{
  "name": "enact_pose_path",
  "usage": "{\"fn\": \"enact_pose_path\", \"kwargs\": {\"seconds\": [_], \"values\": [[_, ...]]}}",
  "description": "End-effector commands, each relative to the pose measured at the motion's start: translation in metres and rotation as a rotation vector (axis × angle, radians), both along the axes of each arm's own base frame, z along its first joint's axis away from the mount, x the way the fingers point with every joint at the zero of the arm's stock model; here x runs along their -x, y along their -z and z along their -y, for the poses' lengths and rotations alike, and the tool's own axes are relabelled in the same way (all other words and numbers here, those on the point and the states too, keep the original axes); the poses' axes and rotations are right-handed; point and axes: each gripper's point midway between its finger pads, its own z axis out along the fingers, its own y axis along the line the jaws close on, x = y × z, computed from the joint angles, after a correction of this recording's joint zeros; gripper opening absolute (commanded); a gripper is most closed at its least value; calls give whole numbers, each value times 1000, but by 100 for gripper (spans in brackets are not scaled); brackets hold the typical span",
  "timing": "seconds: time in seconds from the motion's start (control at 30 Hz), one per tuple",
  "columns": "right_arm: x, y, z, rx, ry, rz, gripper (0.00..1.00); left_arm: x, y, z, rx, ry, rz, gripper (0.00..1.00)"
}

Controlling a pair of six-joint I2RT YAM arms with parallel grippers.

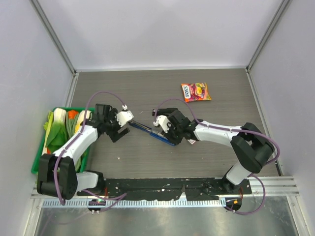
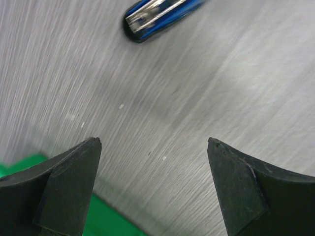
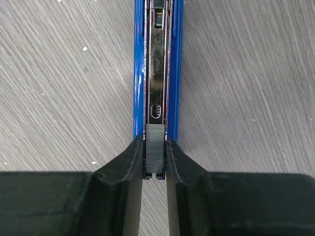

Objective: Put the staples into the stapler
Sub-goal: Close the stapler at the center of the board.

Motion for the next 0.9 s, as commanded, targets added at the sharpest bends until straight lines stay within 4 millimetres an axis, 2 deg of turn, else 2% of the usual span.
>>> {"fn": "enact_pose_path", "kwargs": {"seconds": [0.0,0.13,0.17,0.2,0.33,0.37,0.5,0.6,0.7,0.73,0.8,0.87], "values": [[-14,-21,4,-59,-70,63,6,22,-15,54,152,471,68,94],[-12,-19,7,-97,-124,31,6,20,-15,71,203,603,72,95],[-10,-18,7,-102,-137,22,5,20,-3,72,212,614,16,95],[-6,-17,7,-110,-163,12,5,10,-10,74,205,633,29,94],[2,-13,8,-114,-231,15,5,2,1,79,224,675,-53,92],[4,-13,7,-118,-239,9,5,-5,-3,83,235,683,-40,92],[11,-15,4,-141,-267,-13,5,-18,7,86,246,673,-60,89],[8,-14,5,-134,-252,-8,5,-14,13,86,235,701,-84,85],[7,-14,5,-131,-247,-4,5,1,27,83,199,738,-131,77],[5,-15,4,-135,-242,5,5,1,32,80,174,735,-135,69],[3,-15,4,-132,-237,10,5,10,37,80,166,751,-158,59],[3,-15,3,-137,-238,10,5,12,38,81,159,758,-157,59]]}}
